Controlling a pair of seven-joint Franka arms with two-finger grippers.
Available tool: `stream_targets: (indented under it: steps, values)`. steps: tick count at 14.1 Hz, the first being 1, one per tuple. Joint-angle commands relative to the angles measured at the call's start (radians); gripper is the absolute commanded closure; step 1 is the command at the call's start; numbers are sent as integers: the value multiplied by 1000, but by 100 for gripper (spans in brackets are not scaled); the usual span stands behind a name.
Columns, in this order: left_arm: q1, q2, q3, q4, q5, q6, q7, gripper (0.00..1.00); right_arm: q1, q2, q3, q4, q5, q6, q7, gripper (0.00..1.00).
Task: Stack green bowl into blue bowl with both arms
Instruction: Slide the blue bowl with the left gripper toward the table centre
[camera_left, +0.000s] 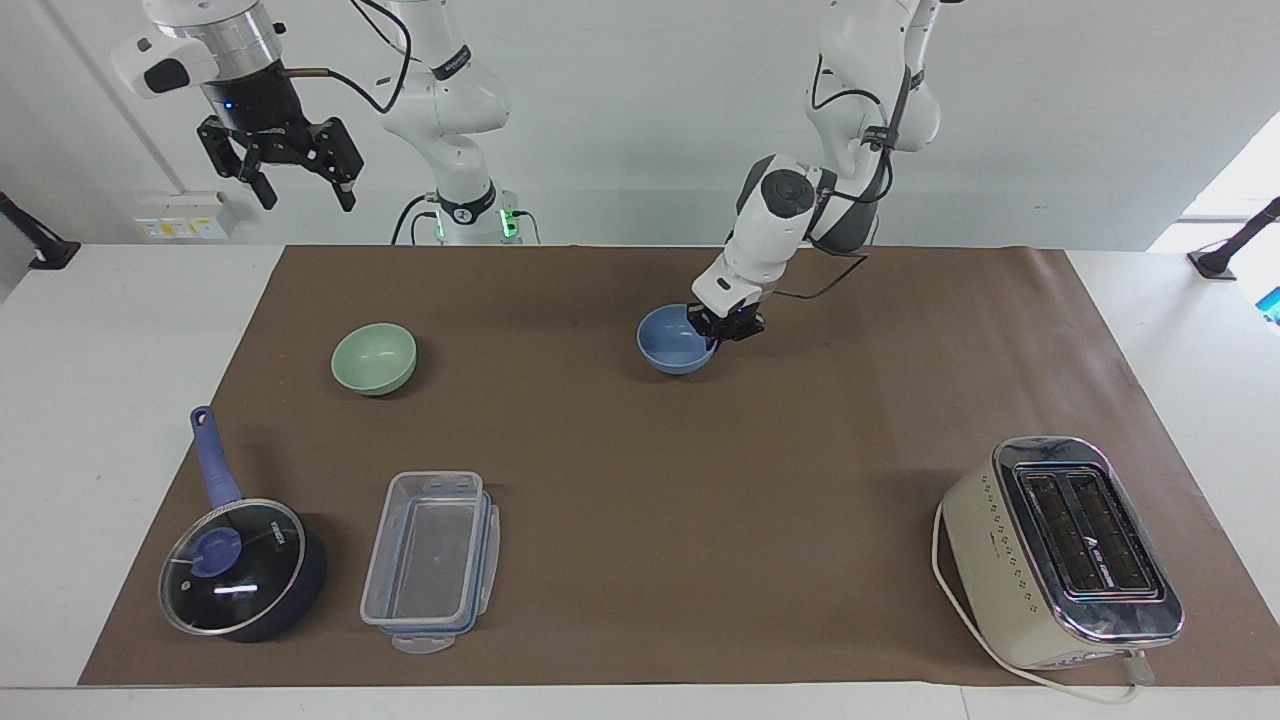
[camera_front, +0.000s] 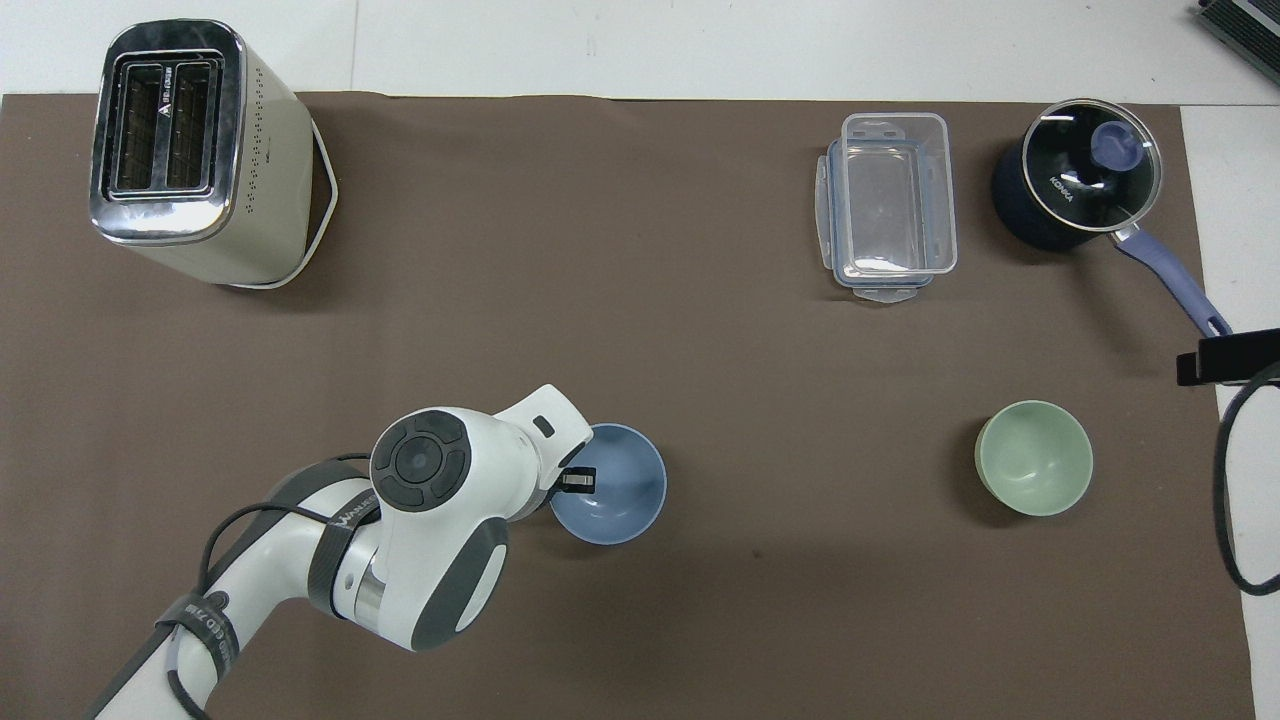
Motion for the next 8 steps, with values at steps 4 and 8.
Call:
stream_targets:
  steps: [4,8]
  values:
    - [-13,-1,20,-2,-10,-20,-2,57,-5,-15,2,-12,6,5,-11,0]
    - [7,-16,24,41,5,-38,12,0,-5,-15,2,-12,6,5,-11,0]
